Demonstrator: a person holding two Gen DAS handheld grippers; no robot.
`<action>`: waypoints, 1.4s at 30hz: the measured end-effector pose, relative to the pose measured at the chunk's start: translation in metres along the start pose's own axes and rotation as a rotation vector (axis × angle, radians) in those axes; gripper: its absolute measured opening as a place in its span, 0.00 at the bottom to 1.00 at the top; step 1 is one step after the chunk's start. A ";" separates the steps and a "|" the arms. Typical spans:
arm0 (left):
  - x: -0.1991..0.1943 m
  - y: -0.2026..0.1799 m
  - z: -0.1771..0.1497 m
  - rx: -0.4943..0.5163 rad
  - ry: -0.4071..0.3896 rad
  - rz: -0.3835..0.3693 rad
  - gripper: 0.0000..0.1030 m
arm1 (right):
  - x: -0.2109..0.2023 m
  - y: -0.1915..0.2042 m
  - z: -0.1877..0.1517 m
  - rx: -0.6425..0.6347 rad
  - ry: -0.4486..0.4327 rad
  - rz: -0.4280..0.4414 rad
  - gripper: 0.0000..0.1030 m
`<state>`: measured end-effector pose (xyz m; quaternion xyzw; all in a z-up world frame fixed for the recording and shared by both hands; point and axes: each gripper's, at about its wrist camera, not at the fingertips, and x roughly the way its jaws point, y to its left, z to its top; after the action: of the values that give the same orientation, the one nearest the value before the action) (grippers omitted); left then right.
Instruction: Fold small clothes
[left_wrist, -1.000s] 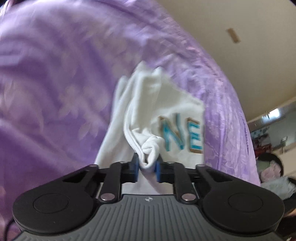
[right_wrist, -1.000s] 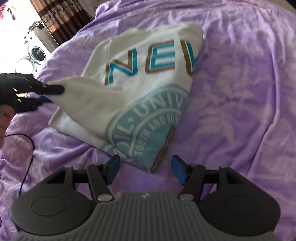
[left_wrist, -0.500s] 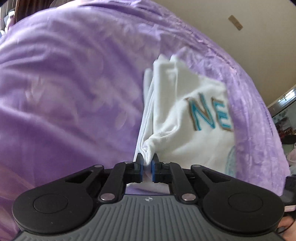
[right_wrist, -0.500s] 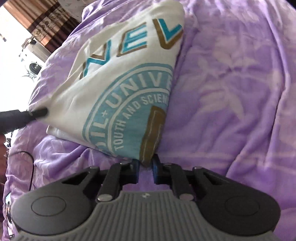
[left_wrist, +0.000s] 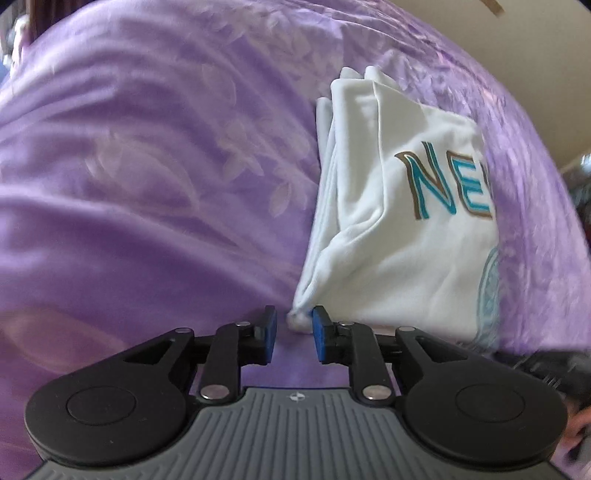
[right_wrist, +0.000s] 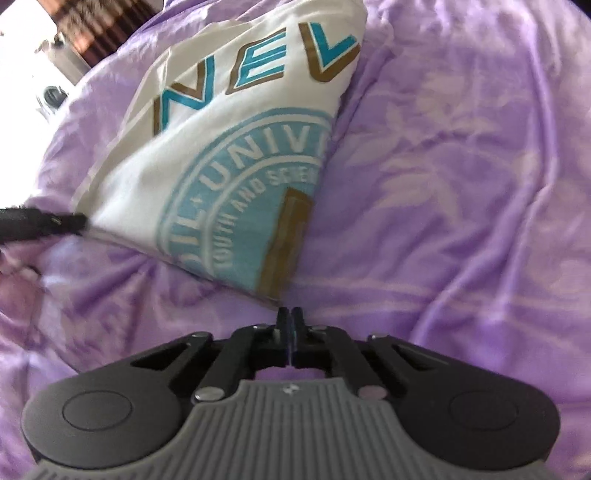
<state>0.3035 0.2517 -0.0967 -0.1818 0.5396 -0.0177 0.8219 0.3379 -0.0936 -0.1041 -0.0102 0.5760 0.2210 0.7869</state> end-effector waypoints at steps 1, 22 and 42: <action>-0.006 -0.001 0.001 0.027 -0.006 0.028 0.22 | -0.004 0.002 0.001 -0.031 -0.008 -0.031 0.00; 0.039 -0.054 0.161 0.030 -0.298 -0.191 0.43 | -0.016 -0.028 0.141 0.021 -0.373 -0.010 0.24; 0.072 -0.072 0.170 0.207 -0.373 -0.057 0.08 | 0.029 -0.062 0.151 0.040 -0.440 0.058 0.24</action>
<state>0.4970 0.2156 -0.0773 -0.1119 0.3683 -0.0622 0.9209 0.5036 -0.0990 -0.0946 0.0704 0.3949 0.2291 0.8869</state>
